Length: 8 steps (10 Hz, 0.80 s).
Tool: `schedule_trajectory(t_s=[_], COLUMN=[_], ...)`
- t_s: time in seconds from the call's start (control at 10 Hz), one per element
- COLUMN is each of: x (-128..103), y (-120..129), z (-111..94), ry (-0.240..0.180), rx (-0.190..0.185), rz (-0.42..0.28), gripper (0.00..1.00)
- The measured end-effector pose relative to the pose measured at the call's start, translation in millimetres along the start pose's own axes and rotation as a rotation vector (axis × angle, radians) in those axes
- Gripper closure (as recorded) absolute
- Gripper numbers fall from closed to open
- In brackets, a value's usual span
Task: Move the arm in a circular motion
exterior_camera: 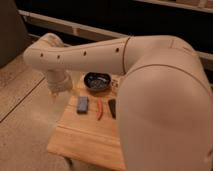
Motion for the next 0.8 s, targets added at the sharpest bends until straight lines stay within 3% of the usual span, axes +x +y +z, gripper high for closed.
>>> schedule_trajectory(t_s=[0.4,0.5,0.8], x=[52,66,74], y=[-60,-89,-154], z=[11,13,9], ry=[0.018,0.026,0.028], rx=[0.036,0.041,0.034], rz=[0.182,0.264,0.422], gripper=[0.35,0.35,0.35])
